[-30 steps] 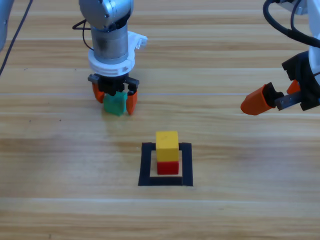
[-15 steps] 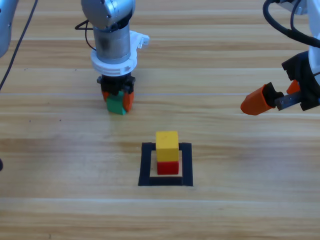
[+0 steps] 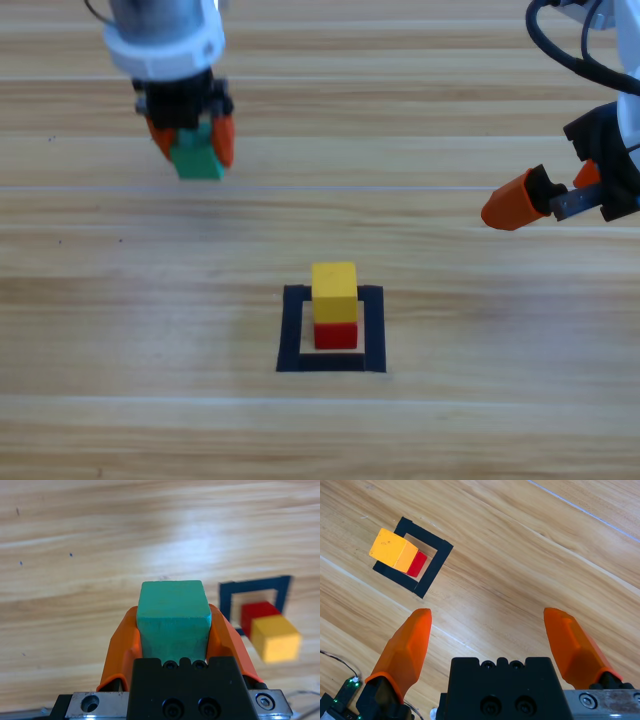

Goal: Stack the blocks in the rectangular block: red at the bottom, yellow in the middle, green on top

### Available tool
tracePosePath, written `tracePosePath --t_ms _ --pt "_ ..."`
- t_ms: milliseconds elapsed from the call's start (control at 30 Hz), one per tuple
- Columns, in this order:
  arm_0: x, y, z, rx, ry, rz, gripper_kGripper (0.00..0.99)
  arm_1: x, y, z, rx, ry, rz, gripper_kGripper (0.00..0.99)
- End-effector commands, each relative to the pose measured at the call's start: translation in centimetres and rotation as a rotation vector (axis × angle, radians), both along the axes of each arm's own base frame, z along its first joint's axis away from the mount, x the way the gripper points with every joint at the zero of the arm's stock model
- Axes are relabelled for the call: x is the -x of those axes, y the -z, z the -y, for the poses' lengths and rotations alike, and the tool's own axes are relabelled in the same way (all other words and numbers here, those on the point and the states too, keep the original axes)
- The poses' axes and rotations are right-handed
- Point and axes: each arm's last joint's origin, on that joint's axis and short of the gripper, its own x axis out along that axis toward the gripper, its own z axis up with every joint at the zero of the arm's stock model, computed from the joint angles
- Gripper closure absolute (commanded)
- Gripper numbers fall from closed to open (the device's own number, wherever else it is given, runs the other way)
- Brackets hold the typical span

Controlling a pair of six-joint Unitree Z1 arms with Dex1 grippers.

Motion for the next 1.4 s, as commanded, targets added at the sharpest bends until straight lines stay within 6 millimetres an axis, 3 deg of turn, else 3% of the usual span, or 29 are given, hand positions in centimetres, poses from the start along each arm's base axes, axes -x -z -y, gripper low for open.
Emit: tracePosePath --t_ms 33,200,500,800,1400 --pt "6.3 -2.7 4.5 0.042 0.027 -0.002 0.990 -0.7 0.7 0.2 -0.002 0.021 -0.020 0.002" --pt "9.0 -1.7 7.6 0.027 0.000 -0.032 0.990 -0.6 0.7 0.3 -0.001 0.017 -0.017 0.002" --pt "11.1 -0.2 10.5 0.005 -0.025 -0.062 0.990 -0.6 0.7 0.3 -0.001 0.017 -0.017 0.002" --pt "10.1 3.1 12.5 -0.050 -0.010 -0.086 0.990 -0.6 0.8 0.3 0.002 0.014 -0.022 0.002" --pt "8.7 5.5 14.2 -0.056 0.010 -0.096 0.990 -0.5 0.8 0.3 -0.003 0.008 -0.032 0.004"
